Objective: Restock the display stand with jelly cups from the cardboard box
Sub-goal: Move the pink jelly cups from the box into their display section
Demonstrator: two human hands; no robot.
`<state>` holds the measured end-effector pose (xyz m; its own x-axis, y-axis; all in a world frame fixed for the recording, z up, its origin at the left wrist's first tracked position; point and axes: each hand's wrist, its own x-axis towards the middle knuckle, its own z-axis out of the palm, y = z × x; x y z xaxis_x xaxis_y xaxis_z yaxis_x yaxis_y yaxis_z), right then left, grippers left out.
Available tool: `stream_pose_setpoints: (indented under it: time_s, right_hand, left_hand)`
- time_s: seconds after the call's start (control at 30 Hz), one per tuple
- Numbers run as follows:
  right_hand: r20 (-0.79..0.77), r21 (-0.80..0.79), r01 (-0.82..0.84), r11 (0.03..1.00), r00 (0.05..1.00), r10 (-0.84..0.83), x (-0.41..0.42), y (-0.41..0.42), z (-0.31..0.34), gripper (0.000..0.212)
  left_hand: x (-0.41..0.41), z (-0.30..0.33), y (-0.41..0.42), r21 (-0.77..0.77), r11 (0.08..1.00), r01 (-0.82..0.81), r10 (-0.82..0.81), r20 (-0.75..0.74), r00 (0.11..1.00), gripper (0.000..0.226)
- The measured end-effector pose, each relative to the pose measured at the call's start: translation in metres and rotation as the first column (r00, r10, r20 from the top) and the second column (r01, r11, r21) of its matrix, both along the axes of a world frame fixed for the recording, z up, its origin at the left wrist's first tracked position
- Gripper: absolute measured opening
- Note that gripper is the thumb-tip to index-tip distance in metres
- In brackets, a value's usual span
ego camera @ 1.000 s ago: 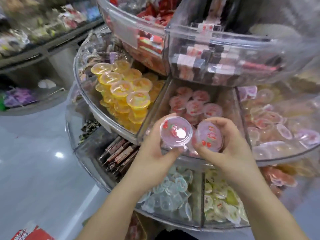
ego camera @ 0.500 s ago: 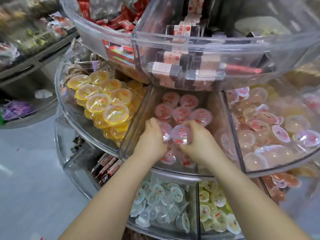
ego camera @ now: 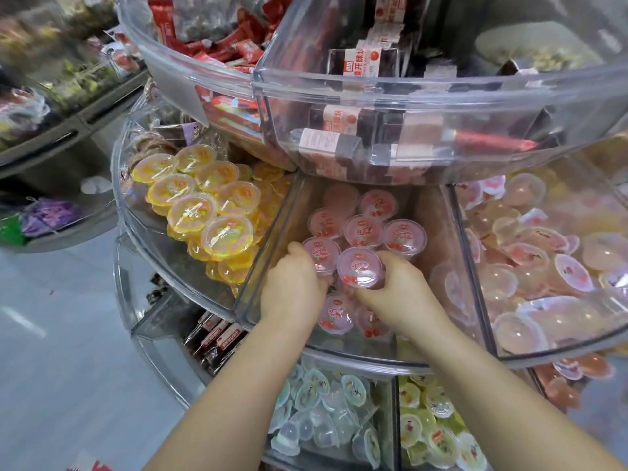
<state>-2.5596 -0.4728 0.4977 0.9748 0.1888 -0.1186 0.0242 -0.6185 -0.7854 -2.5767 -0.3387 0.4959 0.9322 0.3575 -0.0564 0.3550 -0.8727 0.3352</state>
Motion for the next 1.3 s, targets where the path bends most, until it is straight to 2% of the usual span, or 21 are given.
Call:
stream_pose_setpoints:
  time_s: [0.1,0.33,0.47,0.57,0.6,0.7,0.77,0.87,0.93,1.0,1.13,1.2,1.3]
  right_hand:
    - [-0.022,-0.002,0.019,1.0,1.0,-0.02,0.0,-0.002,0.001,0.026]
    - [-0.042,-0.007,-0.01,1.0,0.999,0.01,0.003,0.001,0.002,0.019]
    - [-0.149,-0.012,-0.036,0.999,0.988,0.033,0.002,-0.01,-0.002,0.037]
    - [-0.14,-0.105,-0.022,0.994,0.99,0.007,-0.007,-0.024,0.003,0.057]
    - [-0.117,-0.131,-0.012,0.991,0.993,-0.004,-0.012,-0.028,0.007,0.057]
    - [0.035,-0.194,-0.027,0.981,0.999,0.035,-0.026,-0.03,0.022,0.027]
    - [0.13,-0.149,-0.058,0.987,0.989,0.077,-0.039,-0.022,0.034,0.014]
    - [0.153,0.068,-0.2,0.977,0.97,0.188,-0.068,0.013,0.053,0.009]
    - [0.099,0.216,-0.333,0.918,0.943,0.318,-0.093,0.046,0.057,0.009]
    - [0.043,0.279,-0.446,0.851,0.891,0.453,-0.12,0.08,0.045,0.012]
    - [-0.136,0.229,-0.619,0.751,0.744,0.655,-0.17,0.145,-0.027,0.015]
    - [-0.282,0.159,-0.672,0.723,0.671,0.685,-0.195,0.172,-0.087,0.02]
    - [-0.5,0.028,-0.752,0.659,0.56,0.66,-0.23,0.194,-0.2,0.017]
  left_hand:
    - [-0.001,-0.002,0.004,-0.073,0.997,-0.004,0.003,-0.014,1.0,0.04]
    - [-0.002,-0.002,0.004,-0.139,0.99,-0.027,0.022,-0.036,0.999,0.039]
    - [-0.005,0.004,0.007,-0.247,0.968,-0.046,0.02,-0.106,0.994,0.052]
    - [-0.013,0.012,0.011,-0.261,0.964,-0.04,0.002,-0.144,0.99,0.054]
    - [-0.017,0.015,0.013,-0.27,0.962,-0.035,-0.003,-0.14,0.99,0.054]
    - [-0.04,0.024,0.019,-0.303,0.953,0.003,-0.02,-0.054,0.998,0.052]
    - [-0.063,0.03,0.026,-0.364,0.929,0.059,-0.022,0.105,0.994,0.047]
    - [-0.106,0.041,0.047,-0.501,0.853,0.147,0.034,0.334,0.942,0.028]
    - [-0.137,0.037,0.069,-0.592,0.796,0.129,0.134,0.38,0.915,0.019]
    - [-0.172,0.017,0.096,-0.652,0.756,0.053,0.25,0.363,0.898,0.016]
    - [-0.249,-0.069,0.145,-0.762,0.609,-0.222,0.52,0.172,0.836,0.014]
    - [-0.29,-0.13,0.163,-0.777,0.503,-0.379,0.638,0.038,0.769,0.019]
    - [-0.349,-0.235,0.175,-0.769,0.325,-0.55,0.699,-0.196,0.687,0.029]
